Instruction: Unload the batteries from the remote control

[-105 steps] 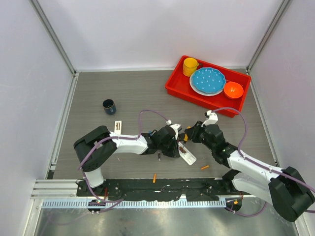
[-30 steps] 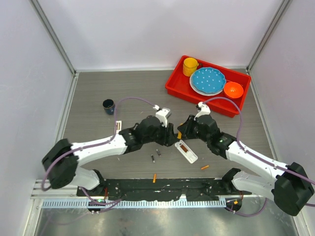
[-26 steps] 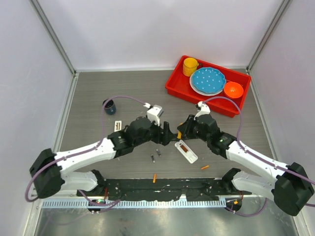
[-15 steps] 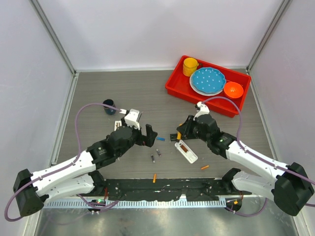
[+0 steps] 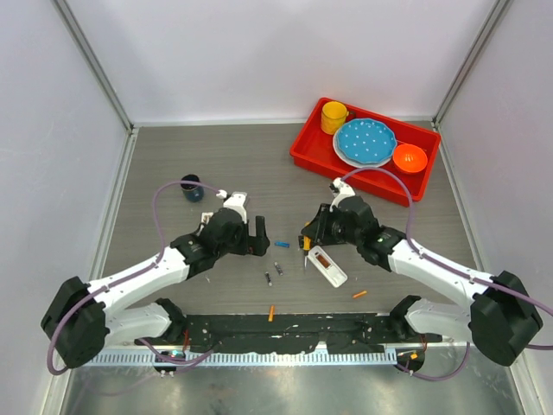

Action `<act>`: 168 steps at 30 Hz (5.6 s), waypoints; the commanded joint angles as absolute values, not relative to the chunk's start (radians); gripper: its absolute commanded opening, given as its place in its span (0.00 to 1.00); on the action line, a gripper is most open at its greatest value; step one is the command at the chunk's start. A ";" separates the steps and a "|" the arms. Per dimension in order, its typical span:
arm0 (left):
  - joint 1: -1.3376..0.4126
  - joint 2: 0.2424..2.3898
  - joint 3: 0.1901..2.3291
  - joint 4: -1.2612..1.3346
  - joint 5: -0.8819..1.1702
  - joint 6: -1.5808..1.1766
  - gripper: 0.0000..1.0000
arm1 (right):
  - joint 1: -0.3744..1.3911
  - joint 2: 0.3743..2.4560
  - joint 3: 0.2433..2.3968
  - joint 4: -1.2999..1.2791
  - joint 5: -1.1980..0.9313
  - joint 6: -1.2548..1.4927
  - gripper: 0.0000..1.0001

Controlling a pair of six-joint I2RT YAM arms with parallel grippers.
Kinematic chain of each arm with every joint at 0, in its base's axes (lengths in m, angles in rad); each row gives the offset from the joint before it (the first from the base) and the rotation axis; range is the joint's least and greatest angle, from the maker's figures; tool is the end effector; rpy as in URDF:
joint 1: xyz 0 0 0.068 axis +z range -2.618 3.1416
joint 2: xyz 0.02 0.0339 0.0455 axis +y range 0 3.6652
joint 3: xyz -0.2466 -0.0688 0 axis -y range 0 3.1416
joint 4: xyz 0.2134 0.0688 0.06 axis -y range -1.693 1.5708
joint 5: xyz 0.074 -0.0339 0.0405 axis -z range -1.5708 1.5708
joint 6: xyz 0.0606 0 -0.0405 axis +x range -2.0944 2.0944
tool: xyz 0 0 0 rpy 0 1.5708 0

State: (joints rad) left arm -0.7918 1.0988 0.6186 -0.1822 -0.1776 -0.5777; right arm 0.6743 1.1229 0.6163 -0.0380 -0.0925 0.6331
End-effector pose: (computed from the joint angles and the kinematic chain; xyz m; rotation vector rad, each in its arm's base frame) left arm 0.1694 -0.1563 0.2056 0.1448 2.2736 -0.5459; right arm 0.1870 0.1566 0.2151 -0.1045 2.2368 0.8492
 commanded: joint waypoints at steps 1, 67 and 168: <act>-0.703 1.106 0.637 -0.169 -0.008 -0.644 1.00 | 0.680 1.149 0.664 -0.006 -0.155 0.615 0.01; -0.130 0.865 0.431 0.006 0.500 -0.822 1.00 | 0.701 1.413 0.673 0.040 -0.250 0.617 0.27; -0.617 0.844 0.744 -0.485 -0.422 -0.646 1.00 | 0.675 0.822 0.718 -0.216 0.339 0.486 1.00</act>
State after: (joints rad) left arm -0.6132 0.8429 0.7563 -0.5323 -0.3508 -0.5930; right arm 0.6765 0.8619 0.6815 -0.2142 0.2932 0.5171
